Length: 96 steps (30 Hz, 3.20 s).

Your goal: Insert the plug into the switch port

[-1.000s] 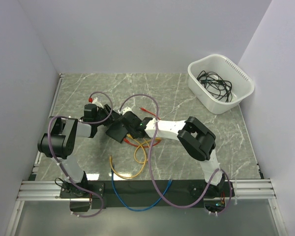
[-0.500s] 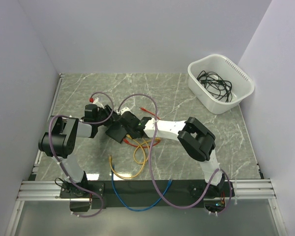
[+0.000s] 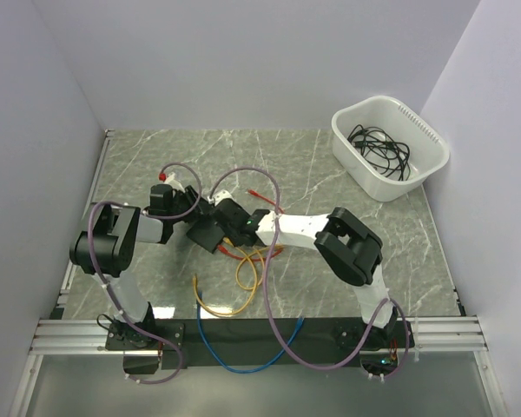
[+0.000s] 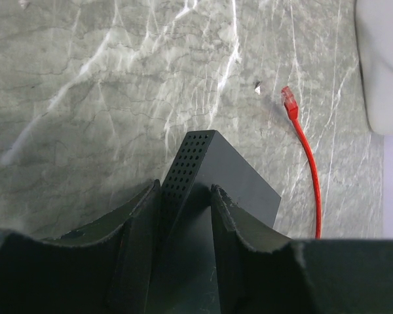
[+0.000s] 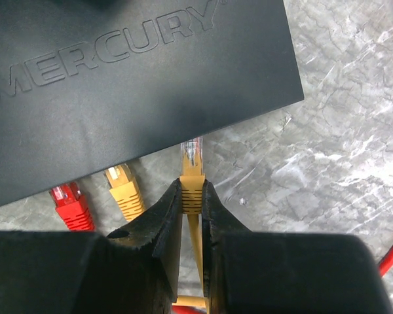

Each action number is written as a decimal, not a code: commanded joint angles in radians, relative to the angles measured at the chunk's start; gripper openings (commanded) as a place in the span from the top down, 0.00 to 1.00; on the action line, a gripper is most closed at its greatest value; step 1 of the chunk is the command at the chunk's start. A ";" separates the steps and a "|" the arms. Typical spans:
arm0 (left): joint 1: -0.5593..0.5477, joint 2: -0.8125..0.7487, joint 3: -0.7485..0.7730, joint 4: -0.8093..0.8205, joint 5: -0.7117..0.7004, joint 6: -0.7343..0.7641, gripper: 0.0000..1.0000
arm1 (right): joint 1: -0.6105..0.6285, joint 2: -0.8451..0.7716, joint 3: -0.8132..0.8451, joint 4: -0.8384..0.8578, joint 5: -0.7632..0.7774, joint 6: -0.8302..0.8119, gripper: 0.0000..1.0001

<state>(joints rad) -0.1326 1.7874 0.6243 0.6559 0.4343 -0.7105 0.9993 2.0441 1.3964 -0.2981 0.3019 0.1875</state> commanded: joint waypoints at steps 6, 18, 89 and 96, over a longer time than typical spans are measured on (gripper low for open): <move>-0.035 0.020 0.023 0.024 0.147 0.042 0.58 | 0.007 -0.125 -0.132 0.293 -0.044 -0.049 1.00; -0.098 0.049 0.040 0.008 0.141 0.057 0.60 | 0.002 -0.114 -0.172 0.358 -0.044 -0.048 1.00; -0.305 -0.013 -0.279 0.206 0.126 -0.145 0.71 | -0.045 -0.085 -0.191 0.801 -0.428 -0.126 1.00; -0.305 -0.039 -0.262 0.157 0.106 -0.139 0.71 | -0.053 -0.074 -0.184 0.763 -0.376 -0.126 1.00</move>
<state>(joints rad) -0.3653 1.7302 0.3885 1.0157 0.3424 -0.8368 0.9443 1.9736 1.1252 0.1947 -0.0883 0.0647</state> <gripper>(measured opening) 0.284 0.185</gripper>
